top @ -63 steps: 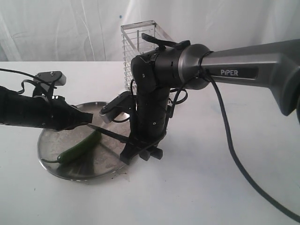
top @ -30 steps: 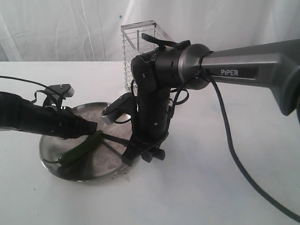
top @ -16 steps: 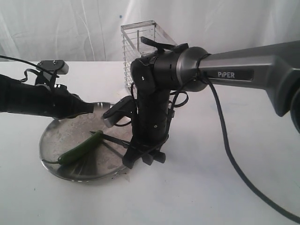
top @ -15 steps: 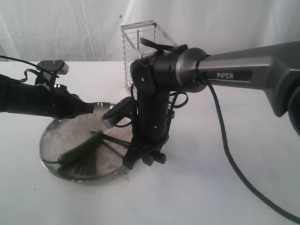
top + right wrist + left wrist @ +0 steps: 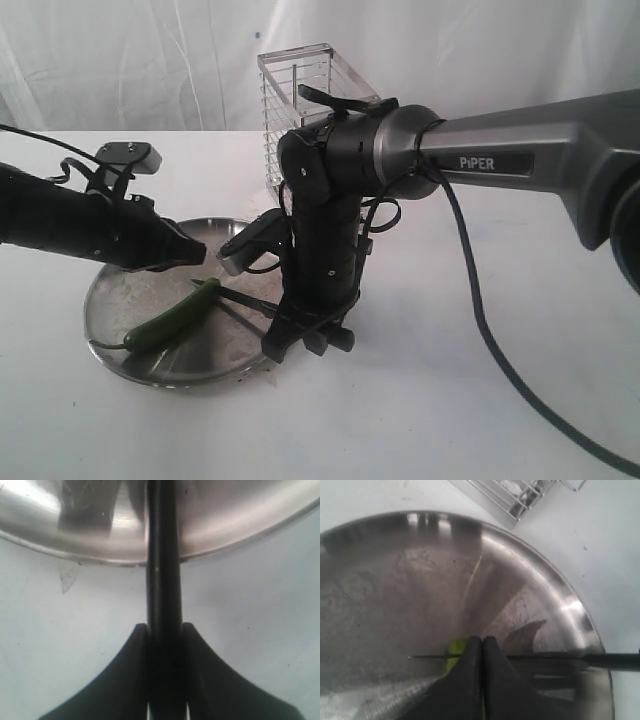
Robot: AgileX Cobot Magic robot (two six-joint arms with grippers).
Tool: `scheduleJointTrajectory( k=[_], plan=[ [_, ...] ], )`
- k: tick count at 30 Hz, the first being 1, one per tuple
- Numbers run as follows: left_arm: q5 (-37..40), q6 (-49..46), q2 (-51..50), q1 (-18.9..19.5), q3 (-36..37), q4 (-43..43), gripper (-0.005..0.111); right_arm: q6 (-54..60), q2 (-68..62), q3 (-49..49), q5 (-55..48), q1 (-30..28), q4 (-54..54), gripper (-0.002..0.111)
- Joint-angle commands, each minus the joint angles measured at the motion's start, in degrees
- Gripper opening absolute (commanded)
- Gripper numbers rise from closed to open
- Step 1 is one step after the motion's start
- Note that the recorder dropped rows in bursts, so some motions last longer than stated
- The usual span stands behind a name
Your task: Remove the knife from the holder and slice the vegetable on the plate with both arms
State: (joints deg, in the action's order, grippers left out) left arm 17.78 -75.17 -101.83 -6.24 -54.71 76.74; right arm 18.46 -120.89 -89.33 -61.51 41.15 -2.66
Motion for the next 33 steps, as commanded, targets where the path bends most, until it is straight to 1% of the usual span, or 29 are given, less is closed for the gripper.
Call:
scheduleJointTrajectory(
  k=[1, 10, 18, 24, 28, 33],
  plan=[
    [1.54, 6.49, 0.45, -0.24, 0.07, -7.43, 0.000, 0.18, 0.10, 0.08, -0.51, 0.08, -0.34, 0.002],
    [5.67, 7.30, -1.76, -0.24, 0.07, -6.67, 0.000, -0.35, 0.10, 0.08, -0.52, 0.08, -0.34, 0.002],
    [6.06, 6.61, -2.72, -0.24, -0.60, -3.30, 0.000, -0.35, 0.10, 0.08, -0.52, 0.08, -0.34, 0.002],
    [4.91, 5.60, -2.72, -0.24, -0.72, 1.07, 0.000, -0.36, 0.10, 0.08, -0.06, 0.08, -0.34, 0.002],
    [4.77, 2.30, -2.72, -0.38, -0.72, 3.90, 0.000, -0.36, 0.10, 0.08, 0.20, 0.08, -0.34, 0.002],
    [2.05, 1.40, -2.95, -2.47, -0.72, 3.90, 0.000, -0.36, 0.10, 0.08, 0.33, 0.08, -0.34, 0.002]
  ],
)
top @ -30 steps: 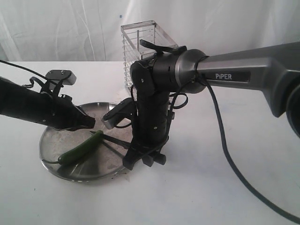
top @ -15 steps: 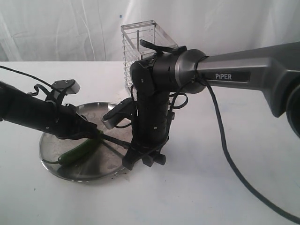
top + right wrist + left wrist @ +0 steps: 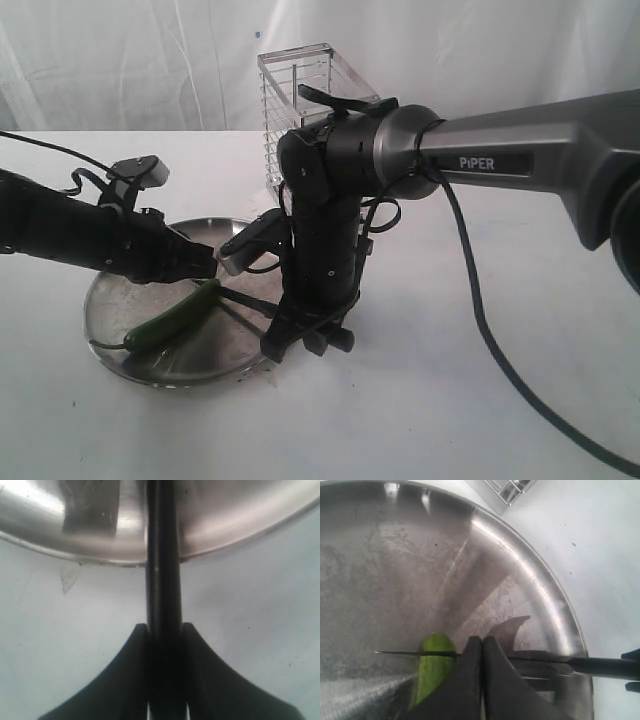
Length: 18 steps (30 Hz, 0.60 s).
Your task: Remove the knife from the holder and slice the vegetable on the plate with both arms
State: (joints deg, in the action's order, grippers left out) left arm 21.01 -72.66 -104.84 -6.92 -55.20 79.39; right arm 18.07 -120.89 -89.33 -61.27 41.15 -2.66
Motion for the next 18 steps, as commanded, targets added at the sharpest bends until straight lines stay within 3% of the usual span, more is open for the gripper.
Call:
scheduleJointTrajectory(
  k=[1, 12, 18],
  plan=[
    [-2.16, -1.24, -0.31, -2.23, -0.23, 1.36, 0.000, 0.03, 0.10, 0.08, 0.09, 0.08, -0.34, 0.002],
    [-3.95, -2.56, -7.17, -4.17, -0.23, 1.48, 0.000, 0.03, 0.10, 0.08, -0.16, 0.08, -0.34, 0.002],
    [-4.94, -2.56, -4.17, -3.39, -1.38, 1.37, 0.000, -0.18, 0.10, 0.08, -3.38, 0.08, 1.67, 0.002]
  ],
)
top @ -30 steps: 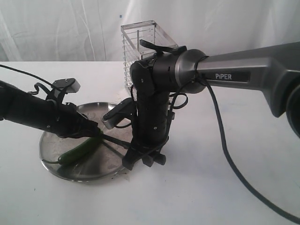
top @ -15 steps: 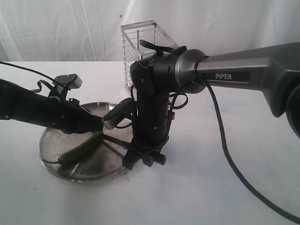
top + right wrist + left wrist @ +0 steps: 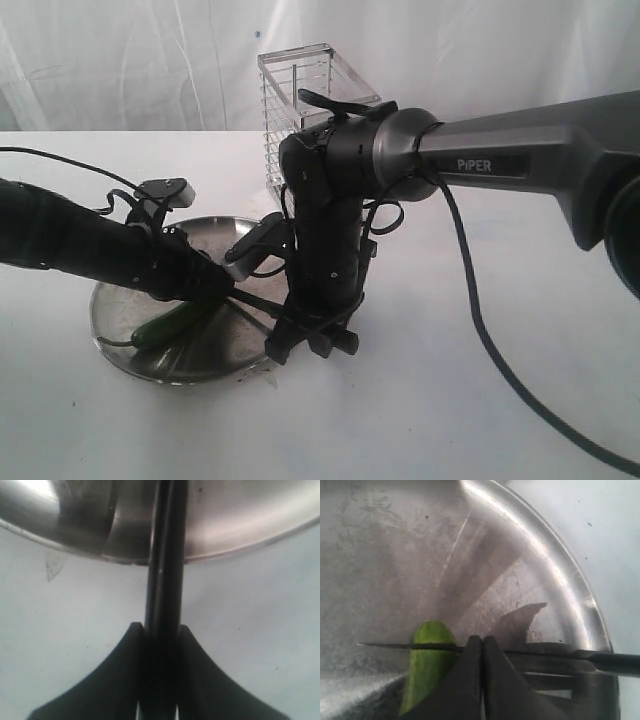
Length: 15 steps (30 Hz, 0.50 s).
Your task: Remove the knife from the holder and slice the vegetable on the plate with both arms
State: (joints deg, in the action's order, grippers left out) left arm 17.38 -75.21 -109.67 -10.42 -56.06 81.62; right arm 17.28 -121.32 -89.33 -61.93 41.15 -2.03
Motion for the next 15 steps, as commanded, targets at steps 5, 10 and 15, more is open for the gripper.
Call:
scheduleJointTrajectory(
  k=[5, 10, 15],
  plan=[
    [-2.19, -0.02, 5.63, 1.29, -0.68, -1.75, 0.000, 0.45, 0.53, 0.08, -8.04, 0.08, 5.56, 0.002],
    [-2.82, 0.08, 8.49, 1.29, -0.68, -2.55, 0.000, 0.45, 0.53, 0.08, -8.04, 0.08, 6.63, 0.002],
    [-1.71, 4.15, 8.74, 1.29, -0.56, -7.56, 0.000, 0.45, 0.64, -0.04, -8.04, 0.08, 6.63, 0.002]
  ],
)
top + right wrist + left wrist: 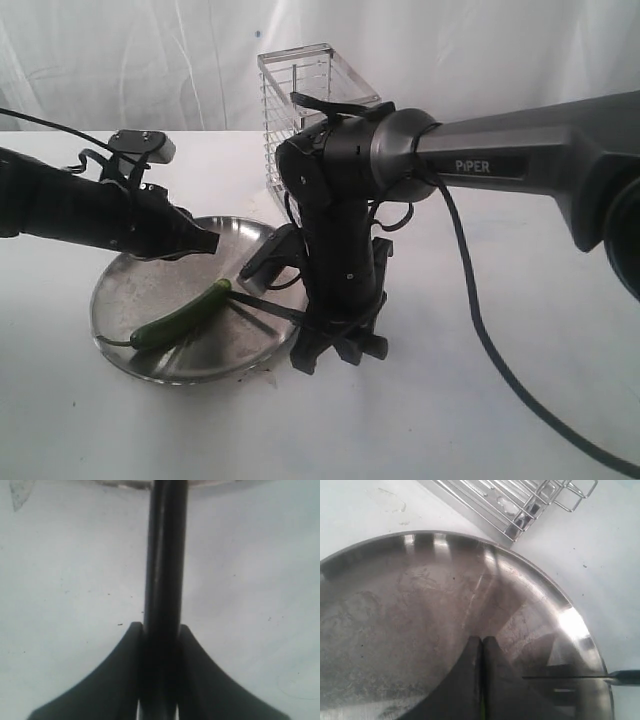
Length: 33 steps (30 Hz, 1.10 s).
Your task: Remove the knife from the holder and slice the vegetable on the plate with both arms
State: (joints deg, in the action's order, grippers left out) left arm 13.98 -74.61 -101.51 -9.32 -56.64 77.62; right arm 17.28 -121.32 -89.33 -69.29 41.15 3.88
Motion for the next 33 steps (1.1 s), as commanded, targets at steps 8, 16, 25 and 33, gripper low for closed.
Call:
scheduleJointTrajectory(
  k=[8, 16, 25, 33],
  plan=[
    [5.45, 5.78, 0.58, 0.19, 0.02, -4.98, 0.000, 0.45, -2.81, -6.51, -0.68, 3.41, 0.99, 0.000],
    [5.09, 8.27, 0.58, 0.19, 0.02, -9.84, 0.000, 0.45, -2.73, -6.84, -0.68, 3.42, 2.58, 0.000],
    [3.48, 11.65, 0.58, 0.19, 0.02, -14.12, 0.000, 0.29, 0.35, -0.70, -0.68, 3.42, 5.86, 0.000],
    [3.59, 11.89, 0.58, 0.19, 0.02, -14.12, 0.000, 0.29, 1.43, -0.10, -0.68, 3.53, 6.05, 0.000]
  ],
)
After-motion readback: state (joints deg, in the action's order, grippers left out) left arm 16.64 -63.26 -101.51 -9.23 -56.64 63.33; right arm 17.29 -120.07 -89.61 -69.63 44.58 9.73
